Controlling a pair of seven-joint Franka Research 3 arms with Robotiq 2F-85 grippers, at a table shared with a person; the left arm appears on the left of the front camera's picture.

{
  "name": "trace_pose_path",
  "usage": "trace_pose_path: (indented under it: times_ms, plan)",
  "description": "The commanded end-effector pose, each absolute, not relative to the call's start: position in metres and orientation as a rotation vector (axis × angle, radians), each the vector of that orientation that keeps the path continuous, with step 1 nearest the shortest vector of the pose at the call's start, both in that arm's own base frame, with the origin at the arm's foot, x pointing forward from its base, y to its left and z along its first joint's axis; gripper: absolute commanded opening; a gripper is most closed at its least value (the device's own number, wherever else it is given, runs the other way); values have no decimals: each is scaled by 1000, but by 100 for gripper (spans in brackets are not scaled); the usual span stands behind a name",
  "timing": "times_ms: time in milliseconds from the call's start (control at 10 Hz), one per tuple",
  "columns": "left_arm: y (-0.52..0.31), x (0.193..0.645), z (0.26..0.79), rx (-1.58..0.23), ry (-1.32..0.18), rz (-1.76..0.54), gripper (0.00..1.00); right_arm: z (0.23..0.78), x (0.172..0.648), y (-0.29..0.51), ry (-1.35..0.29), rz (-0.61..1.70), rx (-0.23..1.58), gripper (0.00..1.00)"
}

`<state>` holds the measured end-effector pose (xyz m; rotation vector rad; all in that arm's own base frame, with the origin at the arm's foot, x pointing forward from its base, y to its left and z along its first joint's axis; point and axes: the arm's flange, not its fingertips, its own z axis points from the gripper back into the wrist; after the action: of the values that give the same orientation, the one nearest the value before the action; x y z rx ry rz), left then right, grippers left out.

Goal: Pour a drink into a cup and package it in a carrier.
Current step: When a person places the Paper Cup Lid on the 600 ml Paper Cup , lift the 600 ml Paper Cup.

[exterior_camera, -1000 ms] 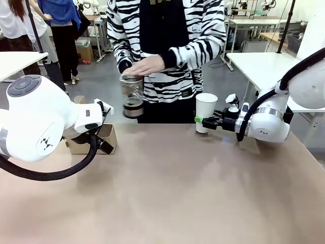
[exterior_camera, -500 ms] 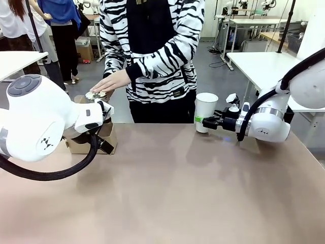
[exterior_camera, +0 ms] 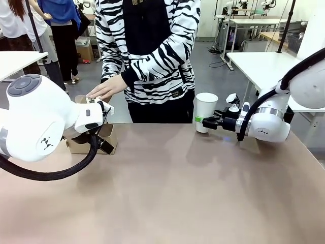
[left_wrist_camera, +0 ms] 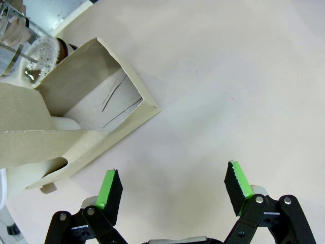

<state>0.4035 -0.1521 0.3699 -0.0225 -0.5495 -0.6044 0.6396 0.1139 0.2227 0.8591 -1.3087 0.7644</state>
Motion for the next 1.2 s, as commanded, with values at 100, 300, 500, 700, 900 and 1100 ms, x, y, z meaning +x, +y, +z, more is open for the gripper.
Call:
trace_pose_path:
  times_ms: [100,300,500,700,900,1100]
  plan:
    - [-152,403,370,-25,-551,-604,100,226,640,115,-1312,766,857,81]
    - [-152,403,370,-25,-551,-604,100,226,640,115,-1312,766,857,81]
    - [-152,403,370,-25,-551,-604,100,226,640,115,-1312,766,857,81]
    - [-152,403,370,-25,-551,-604,100,226,640,115,-1312,766,857,81]
    - [-152,403,370,-25,-551,-604,100,226,640,115,-1312,766,857,81]
    - [-152,403,370,-25,-551,-604,100,226,640,115,-1312,766,857,81]
